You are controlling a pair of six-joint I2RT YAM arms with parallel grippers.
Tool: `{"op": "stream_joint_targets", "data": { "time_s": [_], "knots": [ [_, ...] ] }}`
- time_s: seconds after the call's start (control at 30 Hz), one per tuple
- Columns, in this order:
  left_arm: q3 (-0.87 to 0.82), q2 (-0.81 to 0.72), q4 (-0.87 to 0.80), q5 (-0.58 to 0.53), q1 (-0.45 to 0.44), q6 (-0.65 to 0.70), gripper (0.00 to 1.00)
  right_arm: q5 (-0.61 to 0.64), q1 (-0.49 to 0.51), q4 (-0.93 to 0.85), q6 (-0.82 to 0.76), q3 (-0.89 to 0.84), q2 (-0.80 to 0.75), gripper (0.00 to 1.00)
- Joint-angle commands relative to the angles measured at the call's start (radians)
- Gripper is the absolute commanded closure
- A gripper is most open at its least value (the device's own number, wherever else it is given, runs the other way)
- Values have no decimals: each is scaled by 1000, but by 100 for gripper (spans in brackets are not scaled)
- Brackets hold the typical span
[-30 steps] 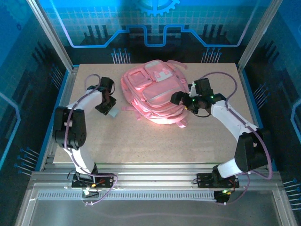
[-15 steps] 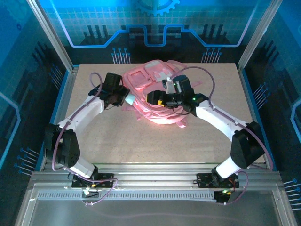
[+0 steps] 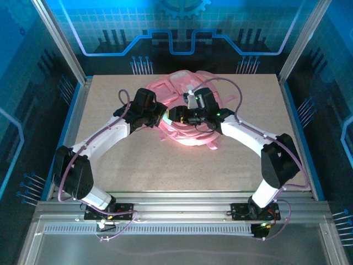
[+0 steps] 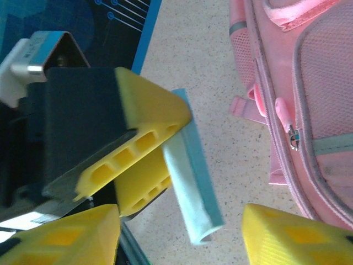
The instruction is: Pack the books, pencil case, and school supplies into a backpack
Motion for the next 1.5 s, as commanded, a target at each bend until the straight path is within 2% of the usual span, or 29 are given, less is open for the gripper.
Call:
{"op": "stream_joint_targets", "data": {
  "time_s": [0.0, 0.2, 0.27, 0.3, 0.37, 0.43, 0.5, 0.63, 0.7, 0.9, 1.07, 1.13, 1.37, 1.47],
  "knots": [
    [-17, -46, 15, 23, -16, -28, 58, -10, 11, 48, 12, 35, 31, 54],
    [-36, -52, 33, 32, -23, -36, 57, -45, 7, 58, 19, 55, 51, 85],
    [-31, -46, 30, 29, -23, -12, 50, -57, 1, 54, 17, 52, 42, 97],
    [-23, -42, 25, 28, -24, 8, 43, -60, -5, 52, 18, 48, 34, 99],
    [8, -25, -1, 27, -24, 76, 30, -63, -24, 35, 12, 35, 12, 100],
    [50, -6, -28, 19, -24, 176, 22, -59, -52, -3, -5, 16, -21, 100],
    [92, 22, -32, 43, -25, 271, 21, -46, -87, -50, -28, -13, -66, 100],
    [203, 102, -29, 164, -43, 463, 20, 1, -193, -179, -81, -80, -175, 100],
    [288, 148, -86, 161, -72, 581, 21, 35, -255, -244, -103, -110, -231, 100],
    [545, 334, -300, 76, -159, 947, 22, 115, -475, -406, -134, -203, -369, 100],
    [689, 481, -399, -13, -232, 1211, 23, 40, -667, -422, -121, -288, -456, 100],
    [715, 522, -404, -69, -259, 1290, 22, 24, -710, -432, -125, -304, -482, 100],
    [808, 654, -442, -293, -285, 1384, 21, 1, -750, -485, -154, -341, -530, 100],
    [810, 684, -430, -388, -285, 1401, 24, -9, -754, -490, -149, -364, -545, 100]
  ]
}}
